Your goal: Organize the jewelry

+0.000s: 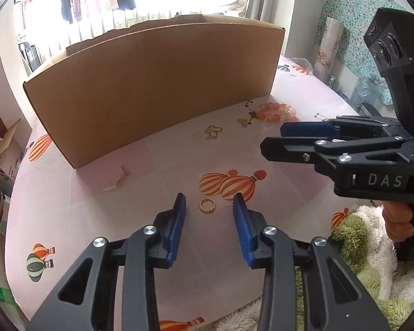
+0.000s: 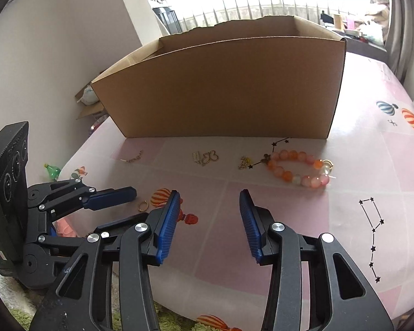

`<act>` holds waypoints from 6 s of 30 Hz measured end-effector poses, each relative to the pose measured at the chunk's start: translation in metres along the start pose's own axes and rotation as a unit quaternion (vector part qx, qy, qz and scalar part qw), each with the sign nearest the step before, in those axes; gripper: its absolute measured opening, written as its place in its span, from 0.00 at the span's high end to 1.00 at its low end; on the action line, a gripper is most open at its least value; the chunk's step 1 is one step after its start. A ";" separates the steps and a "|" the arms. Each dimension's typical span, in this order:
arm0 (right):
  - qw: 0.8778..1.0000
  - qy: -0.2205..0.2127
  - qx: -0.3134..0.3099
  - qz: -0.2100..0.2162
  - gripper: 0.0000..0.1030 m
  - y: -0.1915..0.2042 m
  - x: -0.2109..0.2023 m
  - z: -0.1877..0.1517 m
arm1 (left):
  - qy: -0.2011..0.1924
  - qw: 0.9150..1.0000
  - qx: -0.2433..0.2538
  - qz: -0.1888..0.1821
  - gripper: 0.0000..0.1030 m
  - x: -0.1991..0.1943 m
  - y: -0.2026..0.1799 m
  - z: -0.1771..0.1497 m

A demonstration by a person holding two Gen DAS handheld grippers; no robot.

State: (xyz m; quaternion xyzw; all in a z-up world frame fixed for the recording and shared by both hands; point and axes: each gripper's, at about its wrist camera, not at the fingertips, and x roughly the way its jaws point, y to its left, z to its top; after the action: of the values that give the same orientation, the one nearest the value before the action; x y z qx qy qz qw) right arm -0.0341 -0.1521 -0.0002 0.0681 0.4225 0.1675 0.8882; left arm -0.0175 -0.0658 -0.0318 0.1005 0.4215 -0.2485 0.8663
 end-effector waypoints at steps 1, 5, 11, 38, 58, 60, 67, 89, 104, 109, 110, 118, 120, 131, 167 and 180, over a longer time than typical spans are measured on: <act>1.000 0.001 0.002 -0.001 0.60 0.000 0.001 0.000 | 0.002 1.000 -0.004 -0.002 0.69 0.002 0.002 0.001; 1.000 0.007 0.011 0.000 0.60 -0.004 0.001 -0.002 | 0.001 1.000 -0.004 -0.001 0.76 0.004 0.004 0.004; 1.000 -0.014 0.019 -0.020 0.67 -0.016 -0.006 0.004 | 0.000 1.000 0.008 0.008 0.78 0.006 0.002 0.004; 0.992 -0.018 -0.003 -0.124 0.92 -0.058 -0.009 0.007 | -0.002 1.000 0.005 0.018 0.81 0.009 -0.001 0.006; 0.989 -0.008 -0.025 -0.142 0.90 -0.063 0.011 0.018 | 0.001 1.000 -0.001 0.016 0.81 0.010 -0.001 0.007; 0.990 -0.009 -0.020 -0.141 0.92 -0.065 0.010 0.018 | 0.001 1.000 -0.003 0.012 0.81 0.009 0.000 0.008; 0.991 -0.009 -0.005 -0.134 0.92 -0.073 0.010 0.020 | -0.004 1.000 -0.003 -0.007 0.81 -0.001 -0.003 0.008; 0.992 -0.010 0.011 -0.123 0.84 -0.075 0.010 0.021 | 0.008 0.999 0.026 0.017 0.90 0.003 -0.005 -0.002; 0.990 -0.006 -0.027 -0.138 0.83 -0.063 0.015 0.020 | -0.003 1.000 0.014 0.011 1.00 0.003 0.002 0.000; 0.990 -0.008 -0.026 -0.135 0.90 -0.063 0.014 0.020 | -0.007 1.000 0.011 0.006 0.99 0.001 0.004 0.000; 0.991 -0.008 -0.024 -0.135 0.90 -0.064 0.014 0.020 | -0.009 1.000 0.011 0.003 0.99 -0.003 0.005 -0.002; 0.992 -0.012 -0.004 -0.129 0.90 -0.069 0.012 0.021 | 0.010 1.000 0.017 -0.010 0.80 -0.009 0.007 -0.007; 0.991 -0.012 0.001 -0.130 0.90 -0.071 0.012 0.021 | 0.015 1.000 0.016 -0.011 0.76 -0.007 0.005 -0.008; 0.991 -0.018 0.013 -0.134 0.91 -0.079 0.012 0.023 | 0.019 0.997 0.064 0.026 0.90 -0.002 -0.011 -0.008; 0.992 -0.078 -0.104 -0.005 0.91 -0.036 -0.021 0.154 | -0.136 0.988 0.065 0.018 0.90 -0.033 0.029 0.147; 0.984 0.107 -0.142 -0.002 0.91 -0.052 0.077 0.210 | 0.127 0.990 -0.020 -0.062 0.90 0.096 0.087 0.228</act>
State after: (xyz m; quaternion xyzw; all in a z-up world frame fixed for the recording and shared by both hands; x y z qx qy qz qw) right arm 0.1859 -0.1696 0.0634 -0.0779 0.4871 0.2299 0.8389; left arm 0.2326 -0.1124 0.0326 0.0878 0.5380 -0.2788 0.7906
